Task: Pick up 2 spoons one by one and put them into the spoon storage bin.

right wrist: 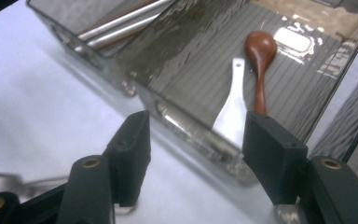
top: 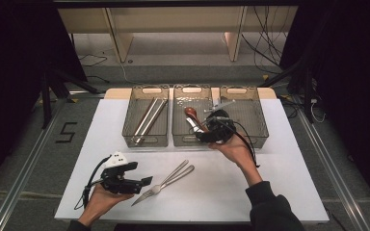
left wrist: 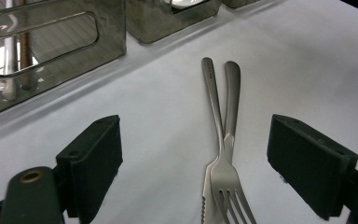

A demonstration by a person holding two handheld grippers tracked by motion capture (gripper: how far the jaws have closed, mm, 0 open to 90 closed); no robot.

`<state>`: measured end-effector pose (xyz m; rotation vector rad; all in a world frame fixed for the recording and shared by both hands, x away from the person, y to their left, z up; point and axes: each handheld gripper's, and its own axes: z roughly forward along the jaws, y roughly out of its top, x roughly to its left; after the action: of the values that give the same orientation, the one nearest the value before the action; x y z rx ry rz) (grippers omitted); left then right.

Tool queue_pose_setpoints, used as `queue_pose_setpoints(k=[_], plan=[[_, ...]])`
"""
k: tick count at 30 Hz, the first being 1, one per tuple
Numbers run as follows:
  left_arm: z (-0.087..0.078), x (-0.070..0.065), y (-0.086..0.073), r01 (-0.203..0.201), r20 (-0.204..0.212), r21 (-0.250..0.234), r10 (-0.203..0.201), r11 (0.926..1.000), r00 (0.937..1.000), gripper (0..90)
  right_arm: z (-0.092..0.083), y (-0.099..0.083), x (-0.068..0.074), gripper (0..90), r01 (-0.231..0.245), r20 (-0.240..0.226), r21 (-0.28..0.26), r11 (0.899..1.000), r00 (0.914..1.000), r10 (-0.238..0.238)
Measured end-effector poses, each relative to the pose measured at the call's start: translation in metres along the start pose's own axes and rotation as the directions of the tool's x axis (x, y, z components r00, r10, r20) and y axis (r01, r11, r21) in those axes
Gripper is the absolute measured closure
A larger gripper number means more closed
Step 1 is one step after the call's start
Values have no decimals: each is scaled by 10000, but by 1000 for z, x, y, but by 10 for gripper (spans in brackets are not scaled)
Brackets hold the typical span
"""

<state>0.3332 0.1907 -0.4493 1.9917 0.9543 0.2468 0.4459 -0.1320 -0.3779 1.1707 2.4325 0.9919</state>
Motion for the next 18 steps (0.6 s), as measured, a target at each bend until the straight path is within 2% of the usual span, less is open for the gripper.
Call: queue_pose_setpoints(k=[5,10,15,18], plan=[[2,-6,4,-108,230,308,101,9995,9997,182,-7,-19,5,401,75,-163,-17,10000,9998,-76],[6,-18,9,-460,744,653,411,9968,9964,214,-13,-35,8,388,64,-327,-2,10000,9994,-64],[11,-30,13,-956,1149,997,839,9904,9898,242,-19,-46,10,362,-74,-413,-127,9999,9991,69],[15,-35,16,-1288,1435,1272,1102,9835,9835,270,-22,-53,11,362,-47,-555,-160,9999,9985,38]])
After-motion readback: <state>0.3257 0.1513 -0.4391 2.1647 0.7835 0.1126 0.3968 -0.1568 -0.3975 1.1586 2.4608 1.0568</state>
